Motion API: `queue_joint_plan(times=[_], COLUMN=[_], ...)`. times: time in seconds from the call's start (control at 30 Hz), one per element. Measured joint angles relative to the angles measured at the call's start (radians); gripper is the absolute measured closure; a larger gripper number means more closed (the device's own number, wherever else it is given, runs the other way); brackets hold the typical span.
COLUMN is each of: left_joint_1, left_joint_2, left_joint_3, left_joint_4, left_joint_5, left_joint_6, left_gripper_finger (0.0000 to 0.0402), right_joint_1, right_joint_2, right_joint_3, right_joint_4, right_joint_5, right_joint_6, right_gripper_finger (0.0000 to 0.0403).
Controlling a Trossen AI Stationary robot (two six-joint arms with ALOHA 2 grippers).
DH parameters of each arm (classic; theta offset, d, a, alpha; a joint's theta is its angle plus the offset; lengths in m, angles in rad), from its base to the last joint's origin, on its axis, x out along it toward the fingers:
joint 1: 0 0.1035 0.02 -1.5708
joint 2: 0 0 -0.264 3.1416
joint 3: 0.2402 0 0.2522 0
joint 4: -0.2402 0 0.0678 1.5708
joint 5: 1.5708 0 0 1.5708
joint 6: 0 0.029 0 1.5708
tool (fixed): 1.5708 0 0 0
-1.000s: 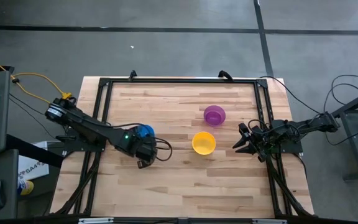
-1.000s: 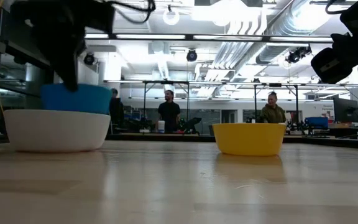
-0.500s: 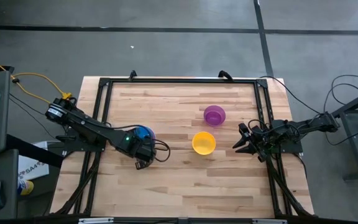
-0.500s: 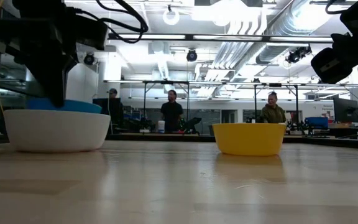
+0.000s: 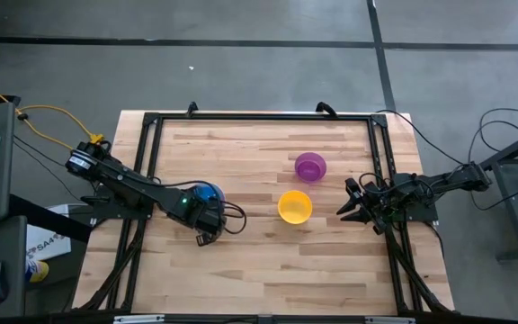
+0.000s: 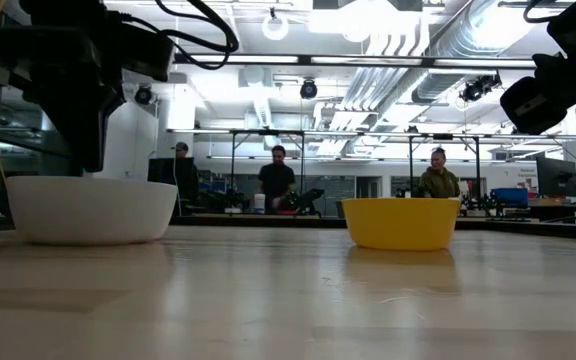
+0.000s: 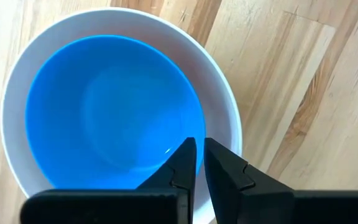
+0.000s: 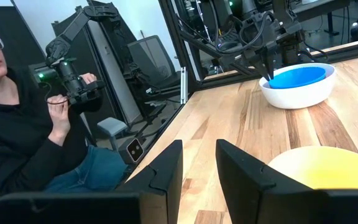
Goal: Nest bowls inside each other
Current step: Stack the blue bowl on the pink bowl, then stack the violet bowl on the blue bowl
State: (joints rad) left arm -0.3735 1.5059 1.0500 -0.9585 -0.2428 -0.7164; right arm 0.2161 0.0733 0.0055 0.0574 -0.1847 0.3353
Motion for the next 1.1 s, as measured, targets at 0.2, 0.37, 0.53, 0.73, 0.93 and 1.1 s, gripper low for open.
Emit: queue_joint_plan(times=[0.2, 0.37, 0.53, 0.73, 0.93, 1.1], left_joint_1=[0.0, 0.0, 0.0, 0.0, 0.0, 0.0], left_joint_2=[0.0, -0.047, -0.102, -0.144, -0.156, -0.184], left_joint_3=[0.0, 0.001, 0.001, 0.001, 0.001, 0.001], left_joint_4=[0.0, -0.009, -0.022, -0.03, -0.023, -0.016], left_joint_5=[0.0, -0.023, -0.055, -0.077, -0.086, -0.096], left_joint_6=[-0.002, -0.012, -0.024, -0.03, -0.023, -0.022], left_gripper_finger=[0.0368, 0.0368, 0.0368, 0.0368, 0.0368, 0.0368], right_joint_1=[0.0, 0.0, 0.0, 0.0, 0.0, 0.0], right_joint_2=[0.0, 0.0, 0.0, 0.0, 0.0, 0.0], right_joint_3=[0.0, 0.0, 0.0, 0.0, 0.0, 0.0], right_joint_4=[0.0, 0.0, 0.0, 0.0, 0.0, 0.0], right_joint_5=[0.0, 0.001, 0.001, 0.001, 0.001, 0.001], right_joint_6=[0.0, 0.0, 0.0, 0.0, 0.0, 0.0], right_gripper_finger=[0.0312, 0.0312, 0.0312, 0.0312, 0.0312, 0.0312])
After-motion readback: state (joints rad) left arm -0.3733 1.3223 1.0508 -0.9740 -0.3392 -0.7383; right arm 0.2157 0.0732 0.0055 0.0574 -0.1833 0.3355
